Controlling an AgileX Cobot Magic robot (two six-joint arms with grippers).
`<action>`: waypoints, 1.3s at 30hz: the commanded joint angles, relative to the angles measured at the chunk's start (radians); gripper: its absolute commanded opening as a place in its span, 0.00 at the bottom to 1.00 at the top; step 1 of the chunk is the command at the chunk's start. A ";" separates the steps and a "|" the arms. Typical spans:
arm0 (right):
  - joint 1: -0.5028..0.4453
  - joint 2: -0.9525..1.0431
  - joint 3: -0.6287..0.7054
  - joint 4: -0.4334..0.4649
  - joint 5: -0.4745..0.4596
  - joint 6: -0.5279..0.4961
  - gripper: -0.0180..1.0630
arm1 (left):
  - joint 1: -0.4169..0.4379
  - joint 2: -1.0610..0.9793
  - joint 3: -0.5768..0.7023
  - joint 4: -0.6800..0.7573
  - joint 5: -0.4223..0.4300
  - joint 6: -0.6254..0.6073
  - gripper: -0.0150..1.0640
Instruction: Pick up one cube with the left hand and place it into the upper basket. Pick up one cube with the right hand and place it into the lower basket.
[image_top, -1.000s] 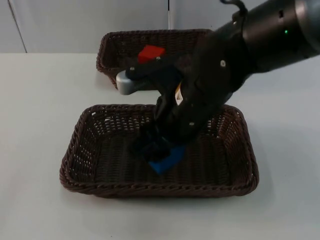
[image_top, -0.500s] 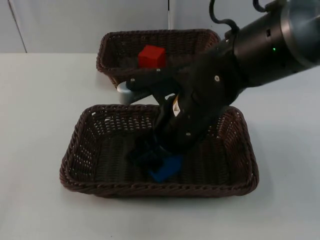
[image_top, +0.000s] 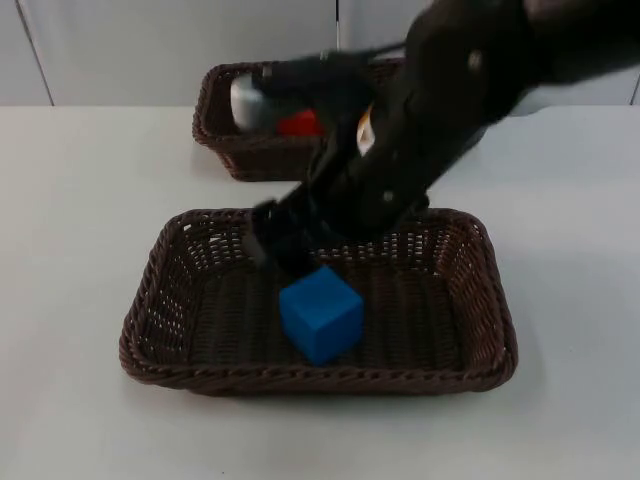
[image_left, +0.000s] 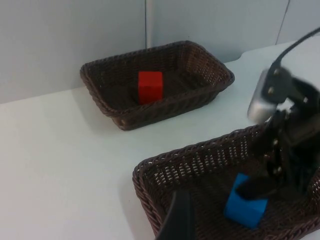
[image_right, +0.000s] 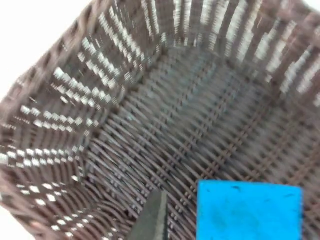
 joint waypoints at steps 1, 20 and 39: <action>-0.002 -0.091 0.001 -0.004 0.056 -0.006 0.78 | 0.000 -0.006 0.003 0.005 -0.007 -0.002 0.68; 0.000 -0.446 0.003 -0.004 0.175 -0.058 0.78 | 0.000 -0.006 0.003 -0.012 -0.009 -0.002 0.68; 0.000 -0.761 0.317 0.005 0.098 -0.058 0.78 | 0.000 -0.006 0.003 0.010 -0.002 -0.001 0.68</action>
